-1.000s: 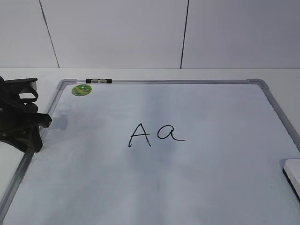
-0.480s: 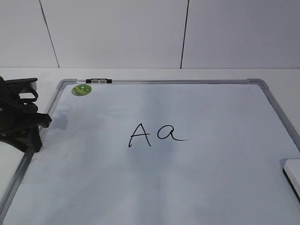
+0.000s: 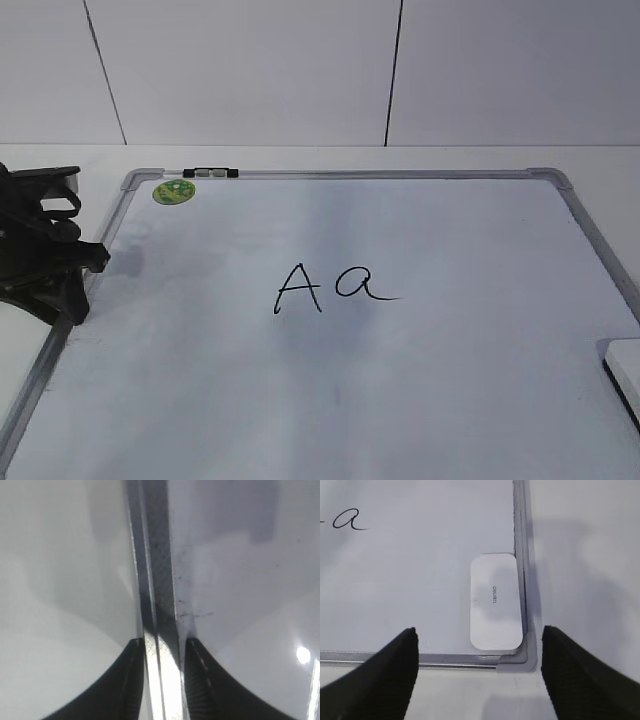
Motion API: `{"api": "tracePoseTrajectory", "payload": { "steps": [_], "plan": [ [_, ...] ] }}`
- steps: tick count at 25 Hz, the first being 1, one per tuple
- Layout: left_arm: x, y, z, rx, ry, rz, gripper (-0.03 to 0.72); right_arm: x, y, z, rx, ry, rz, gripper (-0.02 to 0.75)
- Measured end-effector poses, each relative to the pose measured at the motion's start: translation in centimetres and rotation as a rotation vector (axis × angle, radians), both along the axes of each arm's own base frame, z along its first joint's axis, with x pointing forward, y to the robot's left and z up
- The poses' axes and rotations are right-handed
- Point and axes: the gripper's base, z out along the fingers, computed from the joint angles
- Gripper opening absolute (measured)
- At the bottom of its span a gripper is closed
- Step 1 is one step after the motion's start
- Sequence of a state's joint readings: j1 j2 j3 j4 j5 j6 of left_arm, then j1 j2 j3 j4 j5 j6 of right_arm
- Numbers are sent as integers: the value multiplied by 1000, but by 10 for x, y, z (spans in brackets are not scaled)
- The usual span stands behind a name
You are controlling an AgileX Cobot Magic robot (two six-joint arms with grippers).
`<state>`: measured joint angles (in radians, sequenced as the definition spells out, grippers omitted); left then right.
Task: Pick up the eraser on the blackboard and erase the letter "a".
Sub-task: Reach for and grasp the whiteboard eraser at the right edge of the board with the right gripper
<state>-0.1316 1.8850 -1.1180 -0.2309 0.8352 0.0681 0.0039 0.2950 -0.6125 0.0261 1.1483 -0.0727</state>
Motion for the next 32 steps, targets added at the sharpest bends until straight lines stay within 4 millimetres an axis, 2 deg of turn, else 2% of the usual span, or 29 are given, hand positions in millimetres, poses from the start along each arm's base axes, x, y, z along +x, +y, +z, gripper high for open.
{"api": "tracePoseTrajectory", "payload": {
  "steps": [6,11,14,22,32],
  "plan": [
    [0,0,0,3,0,-3,201,46,8,-4,80,233,36,666],
    [0,1,0,8,-1,-6,201,79,6,-22,52,419,26,676],
    [0,1,0,8,-1,-6,202,96,1,-31,-5,473,16,676],
    [0,1,0,9,-3,-8,202,133,-1,-48,-45,451,37,675],
    [0,1,0,9,-3,-8,204,160,-2,-74,-70,510,61,675]
  ]
}}
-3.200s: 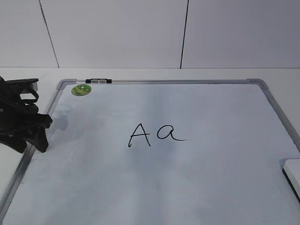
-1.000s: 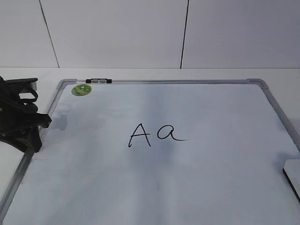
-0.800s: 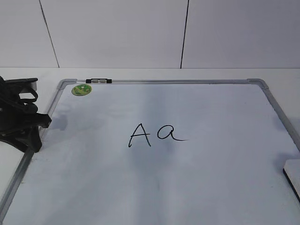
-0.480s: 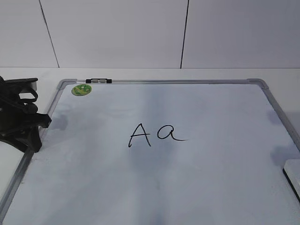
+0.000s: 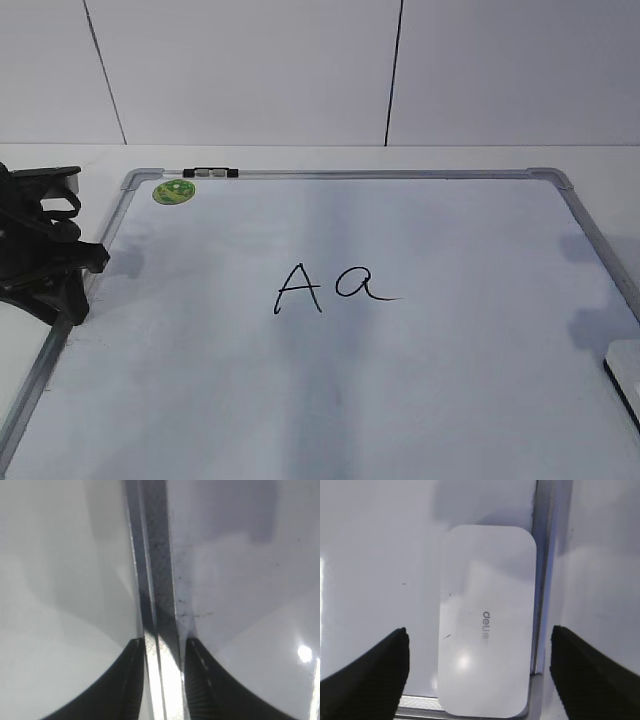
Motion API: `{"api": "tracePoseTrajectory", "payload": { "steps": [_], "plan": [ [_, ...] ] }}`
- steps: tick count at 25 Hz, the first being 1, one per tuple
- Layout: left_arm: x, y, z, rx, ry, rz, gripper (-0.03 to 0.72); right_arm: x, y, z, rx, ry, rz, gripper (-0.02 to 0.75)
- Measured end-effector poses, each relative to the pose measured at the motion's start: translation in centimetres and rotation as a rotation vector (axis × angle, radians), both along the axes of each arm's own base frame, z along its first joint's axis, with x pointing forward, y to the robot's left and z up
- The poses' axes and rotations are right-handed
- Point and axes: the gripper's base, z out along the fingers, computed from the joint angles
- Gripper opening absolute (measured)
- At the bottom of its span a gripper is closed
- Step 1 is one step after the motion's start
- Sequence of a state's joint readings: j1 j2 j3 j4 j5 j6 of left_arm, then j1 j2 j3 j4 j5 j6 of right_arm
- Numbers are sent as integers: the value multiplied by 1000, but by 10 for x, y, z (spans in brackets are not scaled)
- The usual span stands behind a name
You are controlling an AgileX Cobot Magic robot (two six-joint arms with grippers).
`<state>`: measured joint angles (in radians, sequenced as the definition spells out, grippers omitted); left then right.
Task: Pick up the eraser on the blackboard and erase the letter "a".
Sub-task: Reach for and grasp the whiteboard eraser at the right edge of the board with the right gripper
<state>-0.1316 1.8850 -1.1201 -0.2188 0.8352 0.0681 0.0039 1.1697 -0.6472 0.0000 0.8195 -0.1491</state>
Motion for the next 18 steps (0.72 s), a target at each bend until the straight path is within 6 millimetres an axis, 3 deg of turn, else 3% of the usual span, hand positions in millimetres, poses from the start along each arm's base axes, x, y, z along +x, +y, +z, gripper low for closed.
{"api": "tracePoseTrajectory", "payload": {
  "steps": [18],
  "plan": [
    [-1,0,0,0,7,-1,207,24,-1,-42,-4,153,-26,674]
  ]
}}
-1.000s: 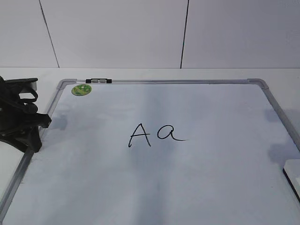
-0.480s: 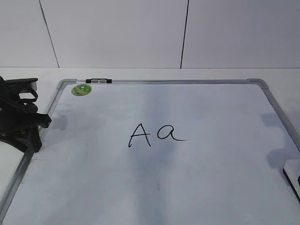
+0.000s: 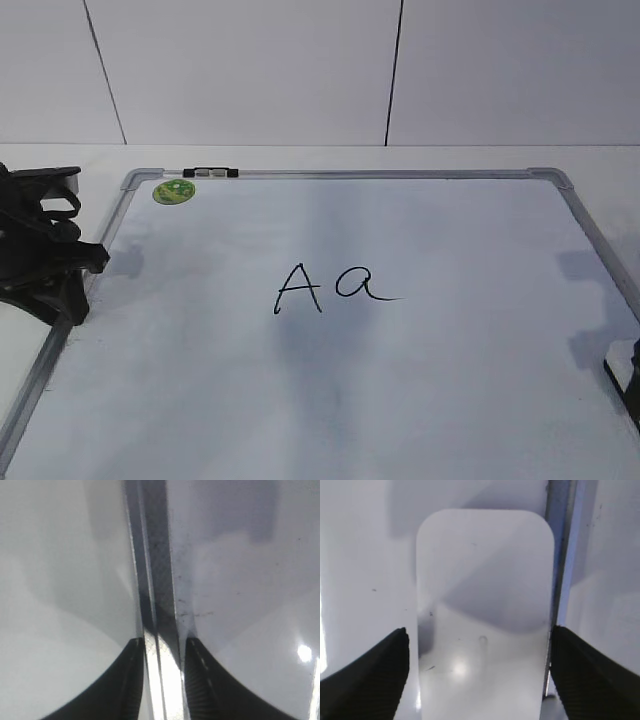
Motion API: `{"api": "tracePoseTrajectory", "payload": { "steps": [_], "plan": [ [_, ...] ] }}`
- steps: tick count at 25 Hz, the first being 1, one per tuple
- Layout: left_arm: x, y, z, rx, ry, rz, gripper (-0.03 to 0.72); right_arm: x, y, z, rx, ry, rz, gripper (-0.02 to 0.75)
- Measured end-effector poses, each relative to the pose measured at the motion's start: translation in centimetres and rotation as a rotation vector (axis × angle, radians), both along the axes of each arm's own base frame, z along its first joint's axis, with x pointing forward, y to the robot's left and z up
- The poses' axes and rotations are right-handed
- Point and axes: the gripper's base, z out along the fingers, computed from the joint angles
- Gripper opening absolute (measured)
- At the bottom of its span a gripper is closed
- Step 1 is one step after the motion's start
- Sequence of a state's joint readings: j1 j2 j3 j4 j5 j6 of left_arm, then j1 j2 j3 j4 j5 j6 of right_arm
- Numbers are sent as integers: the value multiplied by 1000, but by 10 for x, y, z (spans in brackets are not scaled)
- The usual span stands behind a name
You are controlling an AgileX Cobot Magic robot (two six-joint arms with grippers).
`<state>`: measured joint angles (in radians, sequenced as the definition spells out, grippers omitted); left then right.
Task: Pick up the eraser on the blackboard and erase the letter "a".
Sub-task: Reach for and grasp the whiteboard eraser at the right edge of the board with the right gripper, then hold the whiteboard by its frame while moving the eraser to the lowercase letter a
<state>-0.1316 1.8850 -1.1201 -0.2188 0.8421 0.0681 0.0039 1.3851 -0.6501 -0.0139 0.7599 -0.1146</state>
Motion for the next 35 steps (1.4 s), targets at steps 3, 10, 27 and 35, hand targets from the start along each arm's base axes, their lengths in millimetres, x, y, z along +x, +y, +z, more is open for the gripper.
{"api": "tracePoseTrajectory", "payload": {
  "steps": [3,10,27,35],
  "plan": [
    [0,0,0,0,0,0,207,1,-1,0,-12,-7,-13,674],
    [0,0,0,0,0,0,207,2,-2,-2,-21,-3,-18,673],
    [0,0,0,1,2,-2,208,9,-2,-17,-21,37,-17,652],
    [0,0,0,1,2,-2,214,10,-2,-17,-19,35,-18,559]
  ]
}}
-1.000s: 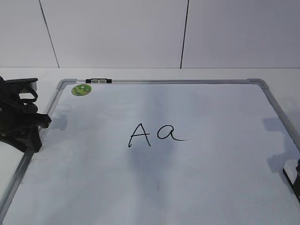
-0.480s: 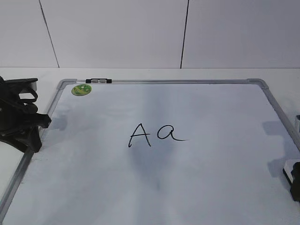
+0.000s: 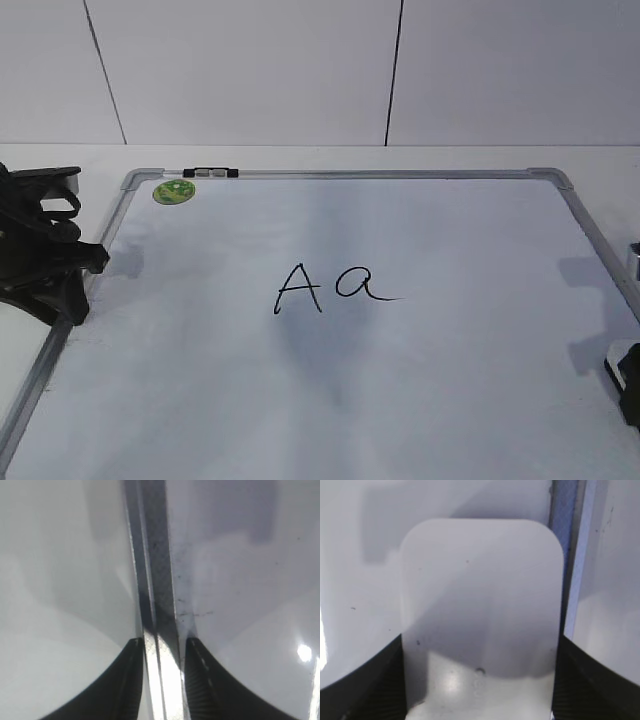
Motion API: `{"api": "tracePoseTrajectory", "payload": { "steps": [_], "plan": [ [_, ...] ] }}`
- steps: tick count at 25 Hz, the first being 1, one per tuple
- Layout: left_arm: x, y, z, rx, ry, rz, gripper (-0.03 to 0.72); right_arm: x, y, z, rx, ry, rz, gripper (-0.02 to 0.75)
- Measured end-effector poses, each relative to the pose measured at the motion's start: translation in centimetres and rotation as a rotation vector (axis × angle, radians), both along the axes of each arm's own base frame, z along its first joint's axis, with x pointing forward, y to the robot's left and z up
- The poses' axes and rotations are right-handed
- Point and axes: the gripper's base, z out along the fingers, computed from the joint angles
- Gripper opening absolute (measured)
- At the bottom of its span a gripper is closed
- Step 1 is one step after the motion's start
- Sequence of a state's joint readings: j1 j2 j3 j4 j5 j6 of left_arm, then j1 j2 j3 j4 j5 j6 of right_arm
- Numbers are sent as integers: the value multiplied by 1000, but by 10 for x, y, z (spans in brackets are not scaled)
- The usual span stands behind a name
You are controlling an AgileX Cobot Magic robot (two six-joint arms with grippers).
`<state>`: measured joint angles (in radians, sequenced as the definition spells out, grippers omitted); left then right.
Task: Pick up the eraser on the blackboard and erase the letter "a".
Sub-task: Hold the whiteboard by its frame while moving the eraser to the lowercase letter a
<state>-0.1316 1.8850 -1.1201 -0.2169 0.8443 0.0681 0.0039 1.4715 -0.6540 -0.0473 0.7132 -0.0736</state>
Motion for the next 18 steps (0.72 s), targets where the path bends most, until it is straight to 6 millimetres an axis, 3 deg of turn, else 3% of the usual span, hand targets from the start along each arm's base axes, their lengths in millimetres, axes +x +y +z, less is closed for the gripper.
{"api": "tracePoseTrajectory", "payload": {
  "steps": [18],
  "plan": [
    [0,0,0,0,1,0,214,0,1,0,10,0,-12,545]
  ]
}}
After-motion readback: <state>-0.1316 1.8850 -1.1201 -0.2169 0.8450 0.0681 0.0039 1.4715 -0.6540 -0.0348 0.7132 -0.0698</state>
